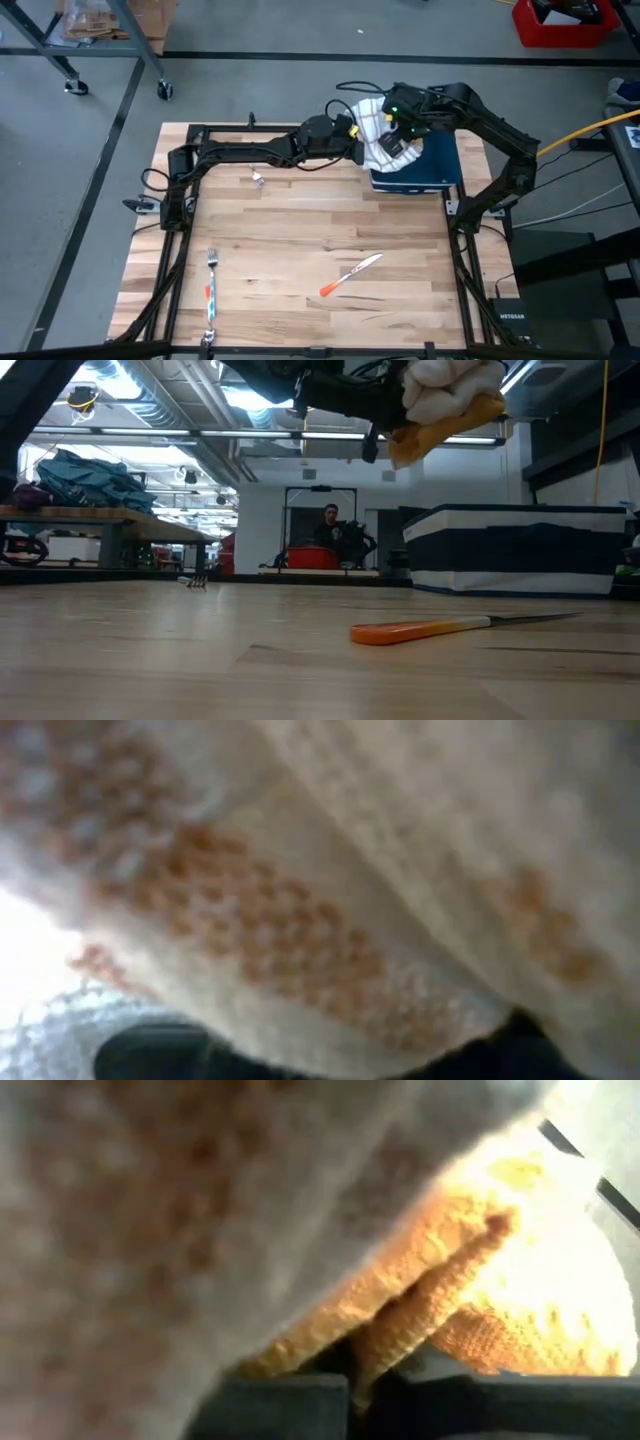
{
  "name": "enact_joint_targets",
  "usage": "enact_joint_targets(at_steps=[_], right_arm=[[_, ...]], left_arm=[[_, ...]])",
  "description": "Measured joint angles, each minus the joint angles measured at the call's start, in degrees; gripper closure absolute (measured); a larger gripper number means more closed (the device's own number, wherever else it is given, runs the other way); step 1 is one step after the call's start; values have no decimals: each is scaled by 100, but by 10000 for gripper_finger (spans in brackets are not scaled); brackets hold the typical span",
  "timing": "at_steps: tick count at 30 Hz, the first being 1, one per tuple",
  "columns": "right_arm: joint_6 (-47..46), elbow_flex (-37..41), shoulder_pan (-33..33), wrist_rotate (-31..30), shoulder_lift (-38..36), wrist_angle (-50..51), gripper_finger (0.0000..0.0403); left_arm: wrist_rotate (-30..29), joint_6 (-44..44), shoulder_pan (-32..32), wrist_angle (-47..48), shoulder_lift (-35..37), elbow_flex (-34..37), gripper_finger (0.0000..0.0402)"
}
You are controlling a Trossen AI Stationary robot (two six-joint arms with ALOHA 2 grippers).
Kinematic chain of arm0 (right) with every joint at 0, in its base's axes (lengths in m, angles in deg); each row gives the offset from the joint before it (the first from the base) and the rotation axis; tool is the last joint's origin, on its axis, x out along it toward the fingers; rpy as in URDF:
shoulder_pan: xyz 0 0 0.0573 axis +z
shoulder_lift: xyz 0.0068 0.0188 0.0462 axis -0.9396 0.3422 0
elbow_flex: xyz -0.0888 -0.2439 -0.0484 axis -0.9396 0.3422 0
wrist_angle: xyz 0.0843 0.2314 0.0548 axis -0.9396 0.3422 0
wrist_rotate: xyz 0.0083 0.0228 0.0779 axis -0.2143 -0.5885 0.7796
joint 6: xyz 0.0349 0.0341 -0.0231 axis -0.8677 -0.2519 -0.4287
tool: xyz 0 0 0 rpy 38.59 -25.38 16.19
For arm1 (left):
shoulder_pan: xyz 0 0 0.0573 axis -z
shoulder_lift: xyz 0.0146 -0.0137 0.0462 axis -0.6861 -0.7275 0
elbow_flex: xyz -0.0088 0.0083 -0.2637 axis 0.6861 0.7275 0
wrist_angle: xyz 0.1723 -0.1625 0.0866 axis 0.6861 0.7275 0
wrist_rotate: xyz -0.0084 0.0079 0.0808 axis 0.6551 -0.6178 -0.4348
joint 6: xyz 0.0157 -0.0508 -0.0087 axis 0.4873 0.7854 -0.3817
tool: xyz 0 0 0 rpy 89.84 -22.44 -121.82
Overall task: Fold towel
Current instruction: Put the stacked folded towels into the blue bin
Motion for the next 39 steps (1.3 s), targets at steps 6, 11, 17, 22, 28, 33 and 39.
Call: enact_joint_targets(at_steps=[6, 11, 17, 22, 28, 33, 39], right_arm=[[-65, 588, -246, 200, -213, -185, 396], [-405, 1785, -301, 331, -793, -298, 396], [-395, 3109, -458, 515, -1709, -1313, 396], [-389, 4154, -855, 768, -2276, -2045, 396], [-294, 5060, -1386, 904, -2509, -2653, 396], [-13, 5380, -1774, 953, -2505, -2753, 396], [191, 5917, -2250, 1187, -2498, -3175, 396]], left_arm=[[-1, 4, -7, -34, -62, -7, 401], [11, -69, 9, 69, -160, -7, 401], [-30, 143, 7, -636, -530, -13, 401], [-78, 372, -39, -887, -882, -146, 401], [-148, 396, -70, -551, -1502, -908, 401], [-160, 262, -75, 77, -1877, -1460, 401], [-94, 464, -79, 230, -2167, -1593, 401]])
